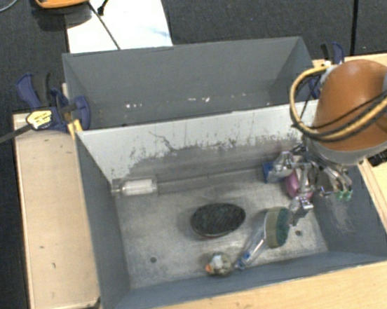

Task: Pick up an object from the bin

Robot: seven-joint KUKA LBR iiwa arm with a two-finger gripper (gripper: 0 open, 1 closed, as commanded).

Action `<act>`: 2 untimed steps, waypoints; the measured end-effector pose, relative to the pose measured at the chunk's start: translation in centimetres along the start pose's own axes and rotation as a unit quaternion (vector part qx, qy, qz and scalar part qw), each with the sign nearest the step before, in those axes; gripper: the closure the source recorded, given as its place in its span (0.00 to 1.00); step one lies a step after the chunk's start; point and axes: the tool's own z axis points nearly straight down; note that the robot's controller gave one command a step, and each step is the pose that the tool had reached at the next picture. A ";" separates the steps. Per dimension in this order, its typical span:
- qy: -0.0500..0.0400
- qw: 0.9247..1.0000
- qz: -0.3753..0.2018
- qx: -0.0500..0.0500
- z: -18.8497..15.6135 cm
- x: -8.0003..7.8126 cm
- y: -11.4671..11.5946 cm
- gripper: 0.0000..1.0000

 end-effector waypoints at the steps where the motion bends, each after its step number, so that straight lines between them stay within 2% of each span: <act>1: -0.002 0.990 -0.142 0.000 9.8 3.4 3.7 0.00; 2: -0.004 0.990 -0.142 0.001 9.6 3.2 3.7 1.00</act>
Offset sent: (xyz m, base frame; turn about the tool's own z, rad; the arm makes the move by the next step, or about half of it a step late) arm -0.0360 0.0375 -0.0996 -0.2871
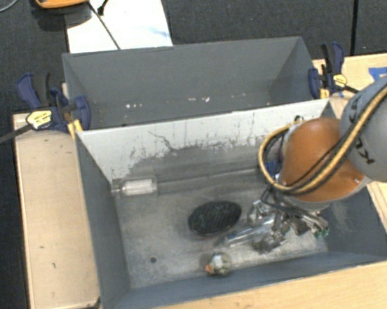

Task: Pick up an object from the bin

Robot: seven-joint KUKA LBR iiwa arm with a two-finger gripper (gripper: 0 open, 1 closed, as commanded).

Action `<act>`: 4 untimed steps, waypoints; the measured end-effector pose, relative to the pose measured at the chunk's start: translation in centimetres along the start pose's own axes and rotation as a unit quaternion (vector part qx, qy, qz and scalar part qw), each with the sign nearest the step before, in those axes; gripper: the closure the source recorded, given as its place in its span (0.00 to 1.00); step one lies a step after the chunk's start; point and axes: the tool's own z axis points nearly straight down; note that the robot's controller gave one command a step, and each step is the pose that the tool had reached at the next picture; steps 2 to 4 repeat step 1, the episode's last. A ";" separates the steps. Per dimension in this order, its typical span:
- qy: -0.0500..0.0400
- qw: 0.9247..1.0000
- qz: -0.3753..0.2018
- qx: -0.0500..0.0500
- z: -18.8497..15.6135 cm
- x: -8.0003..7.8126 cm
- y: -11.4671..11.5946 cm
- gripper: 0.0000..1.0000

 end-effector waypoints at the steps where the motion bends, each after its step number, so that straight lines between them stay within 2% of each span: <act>1: 0.001 0.996 -0.095 0.001 -16.3 -0.5 -4.8 1.00; 4: 0.001 0.996 -0.095 0.001 -16.3 -0.5 -4.8 1.00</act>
Offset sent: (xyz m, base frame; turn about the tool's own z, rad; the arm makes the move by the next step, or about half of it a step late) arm 0.0143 -0.0425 0.1589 -0.1920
